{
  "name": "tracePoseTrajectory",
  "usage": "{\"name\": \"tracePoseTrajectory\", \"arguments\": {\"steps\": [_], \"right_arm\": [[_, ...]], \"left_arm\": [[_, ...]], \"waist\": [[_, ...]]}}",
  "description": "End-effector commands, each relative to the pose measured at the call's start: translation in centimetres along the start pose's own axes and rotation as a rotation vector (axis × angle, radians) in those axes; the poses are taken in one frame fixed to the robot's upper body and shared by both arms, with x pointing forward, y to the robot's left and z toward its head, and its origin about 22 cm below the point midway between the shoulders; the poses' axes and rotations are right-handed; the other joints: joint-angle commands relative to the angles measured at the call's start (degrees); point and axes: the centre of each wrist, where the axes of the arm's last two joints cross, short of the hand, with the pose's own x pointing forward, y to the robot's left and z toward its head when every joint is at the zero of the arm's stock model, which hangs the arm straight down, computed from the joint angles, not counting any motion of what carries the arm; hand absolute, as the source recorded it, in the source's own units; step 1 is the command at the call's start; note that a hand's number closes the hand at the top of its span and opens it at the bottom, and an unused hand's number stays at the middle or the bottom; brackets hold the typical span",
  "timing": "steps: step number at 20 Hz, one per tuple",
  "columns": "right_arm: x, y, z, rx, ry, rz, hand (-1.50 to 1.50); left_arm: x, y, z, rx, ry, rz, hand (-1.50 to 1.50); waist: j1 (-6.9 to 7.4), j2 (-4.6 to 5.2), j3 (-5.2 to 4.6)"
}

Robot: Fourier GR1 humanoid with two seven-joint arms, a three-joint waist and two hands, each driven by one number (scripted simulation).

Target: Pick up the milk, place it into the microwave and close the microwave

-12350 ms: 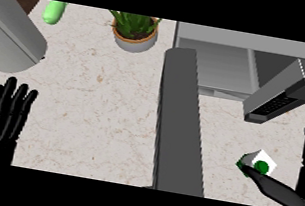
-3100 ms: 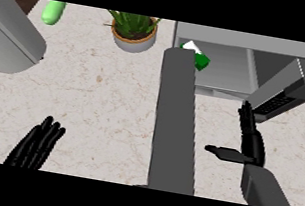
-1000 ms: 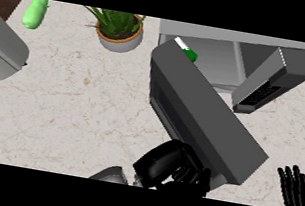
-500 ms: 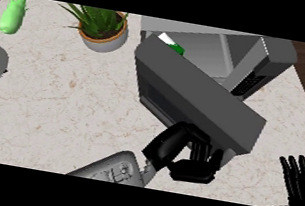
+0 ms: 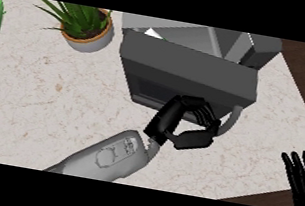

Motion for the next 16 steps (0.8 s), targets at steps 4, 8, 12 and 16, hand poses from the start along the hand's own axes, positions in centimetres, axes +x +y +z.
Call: {"name": "tracePoseTrajectory", "arguments": {"steps": [4, 8, 12, 16], "right_arm": [[1.4, 0.6, -1.1, 0.106, -0.036, -0.077, -1.5], [2.0, 0.7, -1.3, 0.118, -0.042, -0.103, -1.5], [2.6, 0.9, -1.5, 0.117, -0.035, -0.106, -1.5], [3.7, 0.4, -2.0, 0.145, -0.033, -0.09, -1.5]], "left_arm": [[1.7, 2.1, -3.0, 0.138, -0.048, 0.07, 1.5], [2.5, 2.8, -4.3, 0.17, -0.057, 0.101, 1.5], [2.5, 3.7, -5.4, 0.205, -0.074, 0.094, 1.5], [3.0, 4.4, -6.3, 0.227, -0.072, 0.121, 1.5]], "waist": [[-3.14, 1.1, -0.12], [-4.55, 1.36, 0.06], [-5.97, 1.91, 0.1], [-6.9, 2.21, 0.05]]}}
